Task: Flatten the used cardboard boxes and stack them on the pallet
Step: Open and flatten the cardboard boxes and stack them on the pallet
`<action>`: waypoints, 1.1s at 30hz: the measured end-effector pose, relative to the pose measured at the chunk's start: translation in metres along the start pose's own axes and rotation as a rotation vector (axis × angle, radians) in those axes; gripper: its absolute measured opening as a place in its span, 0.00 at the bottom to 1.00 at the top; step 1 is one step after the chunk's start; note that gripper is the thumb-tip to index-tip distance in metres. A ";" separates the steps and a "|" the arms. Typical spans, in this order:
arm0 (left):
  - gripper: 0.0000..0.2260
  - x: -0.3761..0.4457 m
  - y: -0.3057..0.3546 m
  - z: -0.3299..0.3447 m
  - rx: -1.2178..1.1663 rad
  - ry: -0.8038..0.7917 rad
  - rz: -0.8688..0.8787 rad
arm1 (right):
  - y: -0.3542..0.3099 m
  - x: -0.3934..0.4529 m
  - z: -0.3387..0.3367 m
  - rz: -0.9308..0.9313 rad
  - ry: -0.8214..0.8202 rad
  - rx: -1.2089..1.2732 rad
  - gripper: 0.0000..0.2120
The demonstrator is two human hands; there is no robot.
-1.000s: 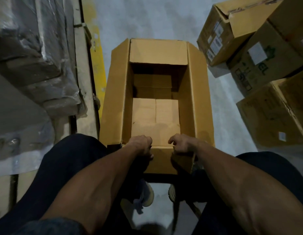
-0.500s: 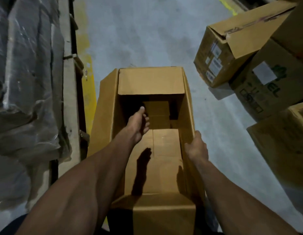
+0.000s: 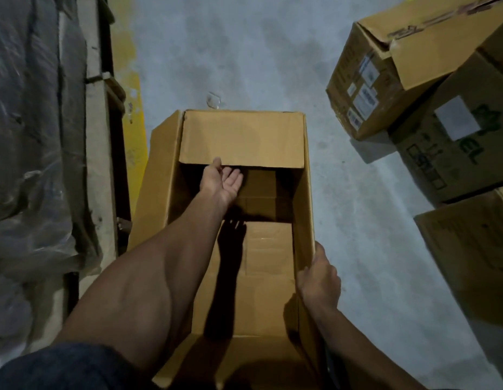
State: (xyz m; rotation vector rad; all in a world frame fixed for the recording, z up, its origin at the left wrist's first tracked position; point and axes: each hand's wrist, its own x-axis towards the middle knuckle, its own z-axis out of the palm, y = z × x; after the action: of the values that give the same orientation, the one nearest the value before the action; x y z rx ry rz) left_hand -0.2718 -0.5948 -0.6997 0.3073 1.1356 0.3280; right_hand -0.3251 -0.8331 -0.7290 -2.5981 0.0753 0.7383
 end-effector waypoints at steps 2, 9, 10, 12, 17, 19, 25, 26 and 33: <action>0.16 0.002 0.007 0.011 -0.010 0.039 0.048 | 0.000 -0.002 0.000 -0.008 0.004 0.008 0.29; 0.04 -0.011 0.038 0.075 0.194 0.103 0.368 | -0.007 -0.008 -0.003 -0.011 0.014 0.012 0.29; 0.07 -0.010 0.041 0.086 0.236 0.077 0.429 | -0.009 -0.008 -0.003 -0.006 0.021 0.010 0.28; 0.14 0.000 0.047 0.104 0.403 -0.001 0.547 | -0.010 -0.008 -0.003 -0.005 0.031 0.004 0.28; 0.27 0.061 0.054 0.113 1.394 -0.143 0.663 | -0.012 -0.004 -0.002 0.034 -0.006 -0.029 0.29; 0.32 0.083 0.055 0.104 1.893 -0.122 0.723 | -0.012 -0.002 -0.001 0.058 -0.034 -0.042 0.29; 0.27 0.103 0.061 0.103 2.317 -0.106 0.842 | -0.013 0.004 0.003 0.089 -0.060 -0.061 0.29; 0.26 0.103 0.063 0.107 2.337 -0.105 0.818 | -0.013 0.005 0.003 0.097 -0.067 -0.060 0.30; 0.24 0.108 0.065 0.118 2.350 -0.075 0.689 | -0.011 0.003 0.000 0.066 -0.047 -0.065 0.29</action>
State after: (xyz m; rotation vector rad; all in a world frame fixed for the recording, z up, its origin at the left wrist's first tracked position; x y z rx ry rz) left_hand -0.1284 -0.4998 -0.7176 2.7249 0.7525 -0.6310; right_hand -0.3210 -0.8231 -0.7264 -2.6496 0.1258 0.8385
